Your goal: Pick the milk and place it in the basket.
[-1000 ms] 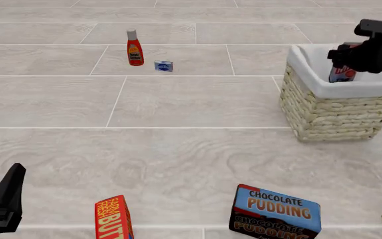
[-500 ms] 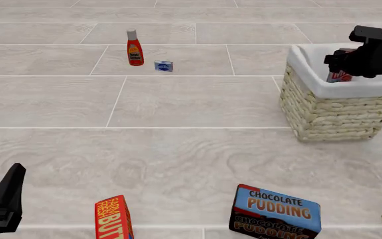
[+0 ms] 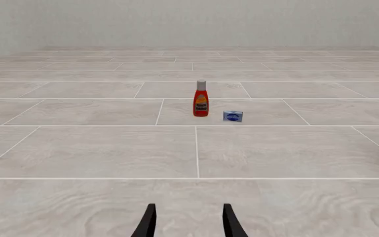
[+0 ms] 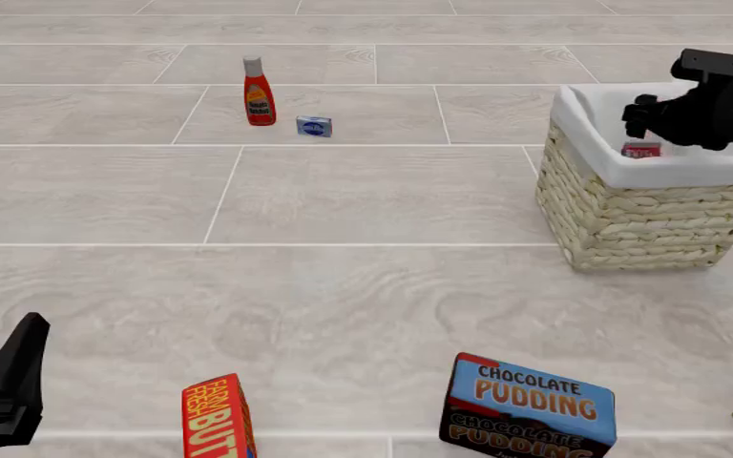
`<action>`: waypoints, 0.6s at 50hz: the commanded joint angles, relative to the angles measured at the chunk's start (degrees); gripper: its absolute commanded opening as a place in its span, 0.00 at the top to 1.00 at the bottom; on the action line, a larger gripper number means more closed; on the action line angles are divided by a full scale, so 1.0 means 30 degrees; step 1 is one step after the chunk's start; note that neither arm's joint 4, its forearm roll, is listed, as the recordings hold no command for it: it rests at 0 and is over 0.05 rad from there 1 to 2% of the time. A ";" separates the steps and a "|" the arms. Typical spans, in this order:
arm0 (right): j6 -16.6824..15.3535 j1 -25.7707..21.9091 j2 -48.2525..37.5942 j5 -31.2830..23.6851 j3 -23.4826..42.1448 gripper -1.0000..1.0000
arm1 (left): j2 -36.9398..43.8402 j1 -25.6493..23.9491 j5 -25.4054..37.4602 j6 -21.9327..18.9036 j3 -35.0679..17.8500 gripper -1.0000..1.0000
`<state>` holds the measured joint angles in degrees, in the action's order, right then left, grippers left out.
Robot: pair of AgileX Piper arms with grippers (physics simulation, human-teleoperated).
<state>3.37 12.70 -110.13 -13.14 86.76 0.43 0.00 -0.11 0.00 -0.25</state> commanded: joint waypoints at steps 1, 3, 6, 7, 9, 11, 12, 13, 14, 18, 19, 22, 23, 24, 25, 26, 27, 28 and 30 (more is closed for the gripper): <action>0.0189 -0.0003 0.0200 0.0030 0.0133 0.00 | 0.0000 0.0000 0.0000 0.0000 0.0000 0.00; 0.0180 0.0008 0.0202 0.0037 0.0129 0.00 | 0.0000 0.0000 0.0000 0.0000 0.0000 0.00; 0.0177 0.0031 0.0274 0.0016 0.0100 0.00 | 0.0000 0.0000 0.0000 0.0000 0.0000 0.00; 0.0177 0.0031 0.0275 0.0016 0.0099 0.00 | 0.0000 0.0000 0.0000 0.0000 0.0000 0.00; 0.0170 0.0045 0.0305 0.0019 0.0085 0.00 | 0.0000 0.0000 0.0000 0.0000 0.0000 0.00; 0.0152 0.0072 0.0347 0.0022 0.0068 0.00 | 0.0000 0.0000 0.0000 0.0000 0.0000 0.00; 0.0144 0.0067 0.0360 0.0015 0.0062 0.00 | 0.0000 0.0000 0.0000 0.0000 0.0000 0.00; 0.0119 0.0059 0.0375 -0.0007 0.0060 0.00 | 0.0000 0.0000 0.0000 0.0000 0.0000 0.00; 0.0114 0.0060 0.0403 -0.0015 0.0050 0.00 | 0.0000 0.0000 0.0000 0.0000 0.0000 0.00; 0.0086 0.0073 0.0474 -0.0034 0.0021 0.00 | 0.0000 0.0000 0.0000 0.0000 0.0000 0.00; 0.0073 0.0078 0.0493 -0.0049 0.0018 0.00 | 0.0000 0.0000 0.0000 0.0000 0.0000 0.00; 0.0019 0.0106 0.0618 -0.0122 0.0009 0.00 | 0.0000 0.0000 0.0000 0.0000 0.0000 0.00; 0.0009 0.0100 0.0646 -0.0145 0.0016 0.00 | 0.0000 0.0000 0.0000 0.0000 0.0000 0.00; 0.0006 0.0095 0.0671 -0.0158 0.0019 0.00 | 0.0000 0.0000 0.0000 0.0000 0.0000 0.00; -0.0027 0.0105 0.0730 -0.0187 0.0012 0.00 | 0.0000 0.0000 0.0000 0.0000 0.0000 0.00; -0.0037 0.0106 0.0773 -0.0205 0.0001 0.00 | 0.0000 0.0000 0.0000 0.0000 0.0000 0.00; -0.0073 0.0111 0.0821 -0.0234 -0.0001 0.00 | 0.0000 0.0000 0.0000 0.0000 0.0000 0.00; -0.0088 0.0119 0.0844 -0.0240 -0.0002 0.00 | 0.0000 0.0000 0.0000 0.0000 0.0000 0.00; -0.0102 0.0119 0.0862 -0.0255 -0.0001 0.00 | 0.0000 0.0000 0.0000 0.0000 0.0000 0.00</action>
<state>3.40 12.97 -108.29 -13.54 86.82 0.43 0.00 -0.11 0.00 -0.25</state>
